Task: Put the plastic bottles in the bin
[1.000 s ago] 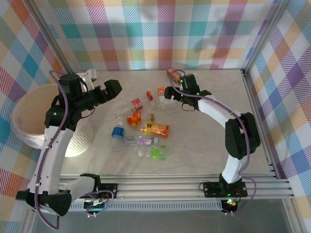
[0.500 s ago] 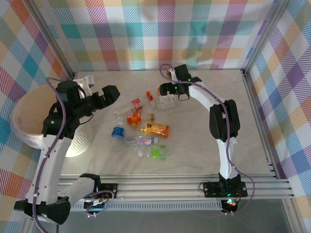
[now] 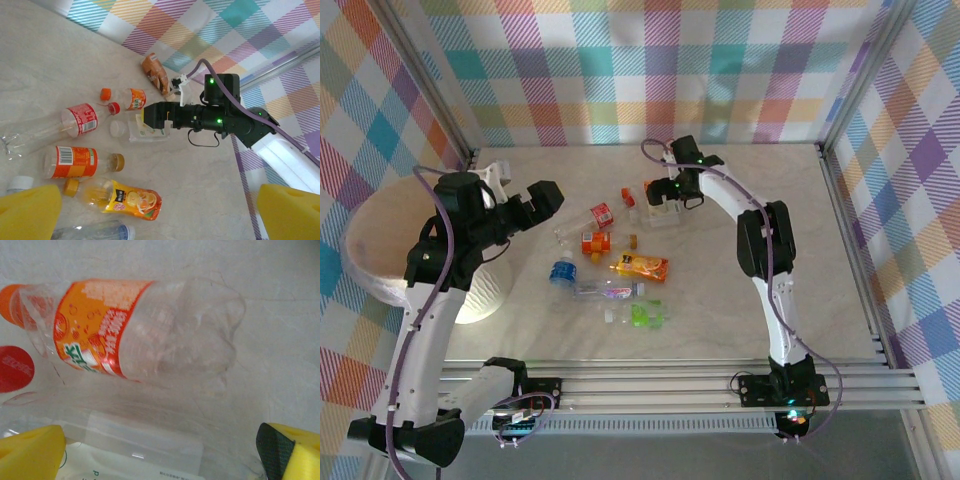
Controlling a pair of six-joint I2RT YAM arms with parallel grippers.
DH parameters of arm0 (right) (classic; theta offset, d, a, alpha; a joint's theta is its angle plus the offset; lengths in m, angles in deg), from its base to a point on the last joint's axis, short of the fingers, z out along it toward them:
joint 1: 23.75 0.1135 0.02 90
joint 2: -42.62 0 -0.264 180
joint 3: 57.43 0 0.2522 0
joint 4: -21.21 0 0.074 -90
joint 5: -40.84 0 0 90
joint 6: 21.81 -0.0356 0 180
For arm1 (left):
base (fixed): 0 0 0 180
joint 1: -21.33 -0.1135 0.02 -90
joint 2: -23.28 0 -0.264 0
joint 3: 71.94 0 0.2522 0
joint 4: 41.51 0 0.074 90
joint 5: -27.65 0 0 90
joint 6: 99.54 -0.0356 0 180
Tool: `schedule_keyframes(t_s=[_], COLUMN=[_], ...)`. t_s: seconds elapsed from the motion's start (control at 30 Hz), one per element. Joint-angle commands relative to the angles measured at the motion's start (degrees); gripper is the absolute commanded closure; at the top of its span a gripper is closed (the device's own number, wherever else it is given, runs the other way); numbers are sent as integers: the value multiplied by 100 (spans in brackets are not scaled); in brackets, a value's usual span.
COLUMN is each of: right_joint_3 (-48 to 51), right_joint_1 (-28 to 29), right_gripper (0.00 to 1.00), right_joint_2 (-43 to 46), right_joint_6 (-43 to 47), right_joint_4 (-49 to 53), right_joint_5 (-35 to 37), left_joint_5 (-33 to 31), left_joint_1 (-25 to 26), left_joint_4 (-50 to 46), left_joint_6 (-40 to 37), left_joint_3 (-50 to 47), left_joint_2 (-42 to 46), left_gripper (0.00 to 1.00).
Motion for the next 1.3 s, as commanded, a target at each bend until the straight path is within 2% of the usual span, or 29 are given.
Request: schedule_keyframes(t_s=[0.0, 0.13, 0.2, 0.27, 0.37, 0.47, 0.57, 0.6, 0.67, 0.9, 1.07, 1.27], right_joint_3=[601, 1763, 2423, 2865, 3049, 2907, 2897, 2883, 2708, 1555, 1313, 1511], right_joint_1=[-15, -15, -15, -24, -66, -145, -260, -269, -279, -395, -391, -361], right_gripper=[2, 2, 1, 0, 0, 0, 0, 0, 0, 0, 0, 0], right_joint_2=[493, 1338, 1860, 2327, 2778, 2817, 2739, 2691, 2478, 1498, 1211, 1075], right_joint_6=[-380, -1068, -1296, -1158, -38, 1862, 4113, 4773, 5672, 6769, 7267, 7274], right_joint_4=[474, 332, 25, -354, -679, -508, 249, 531, 960, 1535, 1942, 1917], right_joint_5=[460, 556, 310, -51, -488, -782, -1771, -1880, -1608, -1030, -1248, -1207], left_joint_5=[-56, -58, -50, -24, 14, -47, -206, -250, -353, -522, -640, -702], left_joint_1=[35, 32, 32, 32, 32, 32, 32, 32, 32, 32, 32, 36], left_joint_4=[-153, -145, -132, -110, -118, -161, -189, -198, -252, -464, -538, -589], left_joint_6=[33, 38, 46, 53, 47, 46, 12, -6, -62, -188, -184, -234], left_joint_3=[-65, -110, -123, -136, -138, -214, -351, -397, -443, -461, -478, -452], left_joint_2=[137, 134, 108, 78, 31, 93, 300, 368, 492, 560, 583, 549], left_gripper=[0, 0, 0, 0, 0, 0, 0, 0, 0, 0, 0, 0])
